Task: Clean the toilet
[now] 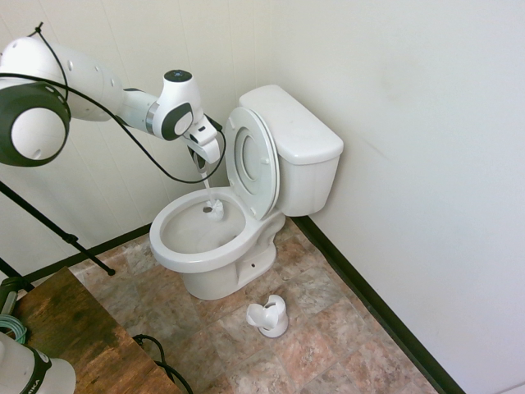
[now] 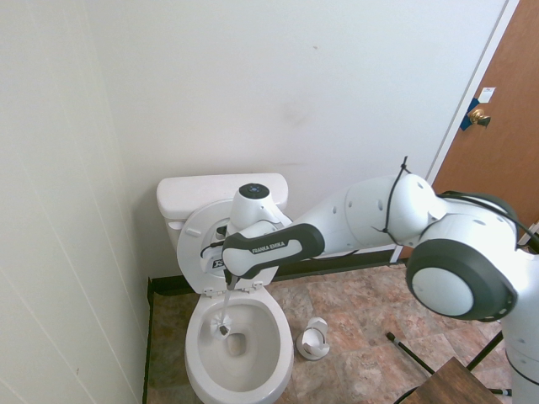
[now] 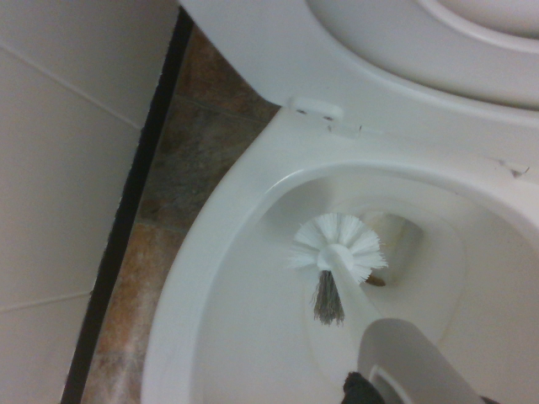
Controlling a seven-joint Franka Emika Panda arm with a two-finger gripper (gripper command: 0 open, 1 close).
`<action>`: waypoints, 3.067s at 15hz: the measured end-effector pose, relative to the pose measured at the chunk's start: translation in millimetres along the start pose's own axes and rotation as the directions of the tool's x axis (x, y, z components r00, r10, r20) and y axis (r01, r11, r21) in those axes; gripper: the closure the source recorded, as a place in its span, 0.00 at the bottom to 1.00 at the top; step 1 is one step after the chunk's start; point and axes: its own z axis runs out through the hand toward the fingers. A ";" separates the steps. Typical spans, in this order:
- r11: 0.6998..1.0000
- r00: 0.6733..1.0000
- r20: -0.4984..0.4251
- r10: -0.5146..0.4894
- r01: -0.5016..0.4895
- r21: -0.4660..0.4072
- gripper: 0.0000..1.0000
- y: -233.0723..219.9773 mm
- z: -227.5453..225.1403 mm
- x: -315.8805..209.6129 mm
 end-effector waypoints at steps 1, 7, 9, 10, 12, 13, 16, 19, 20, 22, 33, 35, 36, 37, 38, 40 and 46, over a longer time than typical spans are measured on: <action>1.000 1.000 -0.002 0.010 -0.010 -0.006 1.00 -5.0 6.8 6.1; 0.998 0.999 -0.001 0.048 -0.048 -0.046 1.00 -17.5 60.2 19.0; 0.997 0.998 0.000 0.056 -0.056 -0.046 1.00 -21.3 73.5 19.4; 0.997 0.999 0.002 0.054 -0.054 -0.047 1.00 -22.8 79.0 18.0; 0.998 0.999 0.009 0.042 -0.041 -0.050 1.00 -26.8 84.2 8.9; 0.998 0.999 0.014 0.034 -0.033 -0.052 1.00 -29.2 84.5 2.6; 0.999 1.000 0.025 0.013 -0.011 -0.050 1.00 -33.7 79.2 -14.2; 0.997 0.999 0.046 0.000 0.003 -0.076 1.00 -15.0 72.9 -31.2; 0.996 0.999 0.053 -0.002 0.006 -0.085 1.00 -5.3 71.0 -36.1; 0.995 0.998 0.066 -0.002 0.008 -0.100 1.00 17.7 71.0 -41.0; 0.989 0.987 0.083 0.134 -0.128 -0.081 1.00 128.1 55.1 53.5; 0.987 0.986 0.075 0.147 -0.142 -0.078 1.00 114.6 61.0 72.5; 0.986 0.985 0.071 0.154 -0.149 -0.075 1.00 104.5 68.2 81.0; 0.985 0.985 0.069 0.161 -0.156 -0.072 1.00 94.8 74.7 88.6; 0.984 0.984 0.067 0.167 -0.162 -0.067 1.00 84.3 78.8 95.3; 0.984 0.984 0.054 0.172 -0.169 -0.056 1.00 60.5 82.3 104.2; 0.992 0.993 0.041 0.115 -0.112 -0.058 1.00 0.3 98.2 68.2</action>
